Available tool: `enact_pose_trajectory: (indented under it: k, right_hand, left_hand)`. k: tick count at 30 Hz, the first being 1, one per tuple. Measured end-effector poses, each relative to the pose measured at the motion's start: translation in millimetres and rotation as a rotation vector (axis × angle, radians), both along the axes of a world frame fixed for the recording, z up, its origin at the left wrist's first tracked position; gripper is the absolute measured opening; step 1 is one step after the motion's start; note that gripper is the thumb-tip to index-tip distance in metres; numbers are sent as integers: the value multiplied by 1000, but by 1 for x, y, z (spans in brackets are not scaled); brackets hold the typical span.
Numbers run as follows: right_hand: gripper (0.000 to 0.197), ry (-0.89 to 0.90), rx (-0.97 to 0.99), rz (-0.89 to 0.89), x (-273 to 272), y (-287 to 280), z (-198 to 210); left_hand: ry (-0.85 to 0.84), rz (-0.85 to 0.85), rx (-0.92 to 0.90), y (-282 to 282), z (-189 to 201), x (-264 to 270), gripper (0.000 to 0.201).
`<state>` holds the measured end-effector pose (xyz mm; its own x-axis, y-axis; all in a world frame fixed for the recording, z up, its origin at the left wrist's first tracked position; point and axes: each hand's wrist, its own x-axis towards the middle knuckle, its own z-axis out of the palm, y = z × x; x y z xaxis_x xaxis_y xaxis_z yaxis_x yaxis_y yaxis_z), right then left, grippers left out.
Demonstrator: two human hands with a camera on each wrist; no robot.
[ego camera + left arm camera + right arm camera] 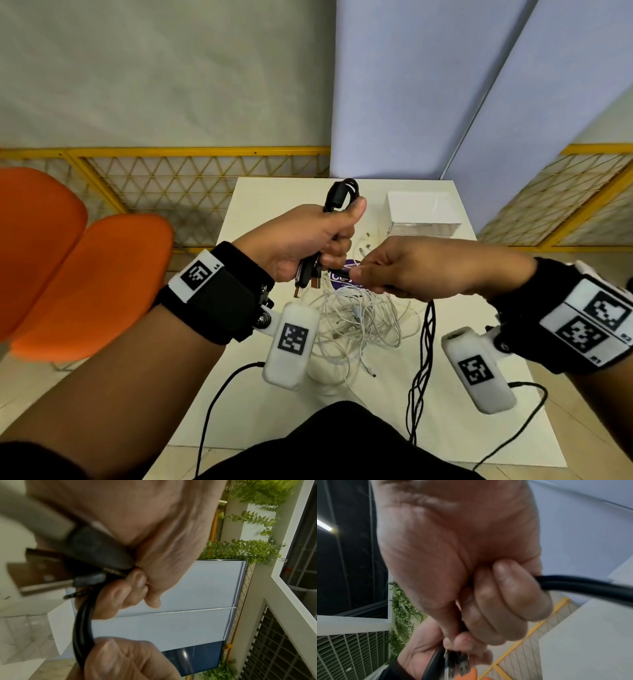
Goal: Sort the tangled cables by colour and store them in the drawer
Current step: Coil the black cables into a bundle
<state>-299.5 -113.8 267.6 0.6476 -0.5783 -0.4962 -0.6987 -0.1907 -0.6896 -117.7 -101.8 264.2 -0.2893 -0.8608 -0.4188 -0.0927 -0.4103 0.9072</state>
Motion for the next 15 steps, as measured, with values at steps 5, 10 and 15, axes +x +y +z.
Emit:
enact_pose_trajectory:
  k: [5, 10, 15]
  right_hand:
    - [49, 112, -29, 68, -7, -7, 17]
    - [54, 226, -74, 143, -10, -11, 35]
    - [50, 236, -14, 180, -13, -18, 50]
  left_hand:
    - [29, -53, 18, -3, -1, 0, 49]
    - [-79, -52, -93, 3, 1, -6, 46]
    - [-194, -115, -182, 9, 4, -5, 49]
